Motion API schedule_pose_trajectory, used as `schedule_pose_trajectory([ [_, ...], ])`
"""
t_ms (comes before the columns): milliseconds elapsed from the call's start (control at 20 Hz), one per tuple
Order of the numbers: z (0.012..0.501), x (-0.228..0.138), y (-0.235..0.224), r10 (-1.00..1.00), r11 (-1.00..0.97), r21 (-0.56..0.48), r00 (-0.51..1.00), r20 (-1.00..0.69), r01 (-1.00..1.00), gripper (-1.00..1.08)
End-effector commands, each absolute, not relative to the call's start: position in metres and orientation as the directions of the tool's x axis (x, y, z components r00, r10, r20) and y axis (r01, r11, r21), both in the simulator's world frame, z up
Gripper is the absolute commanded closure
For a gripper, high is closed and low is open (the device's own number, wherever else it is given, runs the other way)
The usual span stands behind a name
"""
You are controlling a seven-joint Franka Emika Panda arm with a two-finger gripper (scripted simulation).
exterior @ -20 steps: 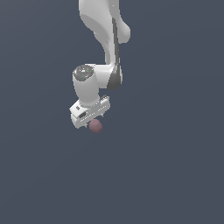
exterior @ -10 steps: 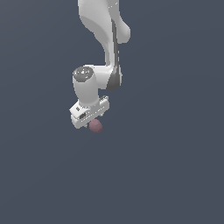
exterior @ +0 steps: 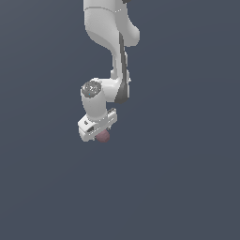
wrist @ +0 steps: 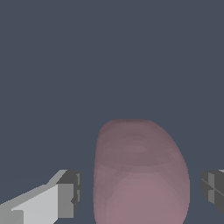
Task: Pick up the object and move it to a goal position.
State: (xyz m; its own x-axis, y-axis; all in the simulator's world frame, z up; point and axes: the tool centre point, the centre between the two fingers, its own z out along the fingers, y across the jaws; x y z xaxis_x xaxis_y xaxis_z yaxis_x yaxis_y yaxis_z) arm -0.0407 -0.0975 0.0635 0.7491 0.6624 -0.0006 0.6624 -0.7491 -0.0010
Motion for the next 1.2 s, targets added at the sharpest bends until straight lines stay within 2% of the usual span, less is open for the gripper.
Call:
schedule_pose_trajectory([
  [0,0.057,-0.040,-0.098,0.663,-0.749,0.000,0.749,0.000,0.663,-0.92],
  [150,0.055,-0.040,-0.098,0.663,-0.749,0.000,0.749,0.000,0.663,-0.92],
  [200,0.055,-0.040,-0.098,0.663,-0.749,0.000,0.749,0.000,0.663,1.08],
  [800,0.057,-0.039,-0.097,0.663,-0.749,0.001,0.749,0.001,0.663,1.08],
  [1150,0.078,-0.031,-0.085,0.663,-0.749,0.001,0.749,0.001,0.663,1.08],
])
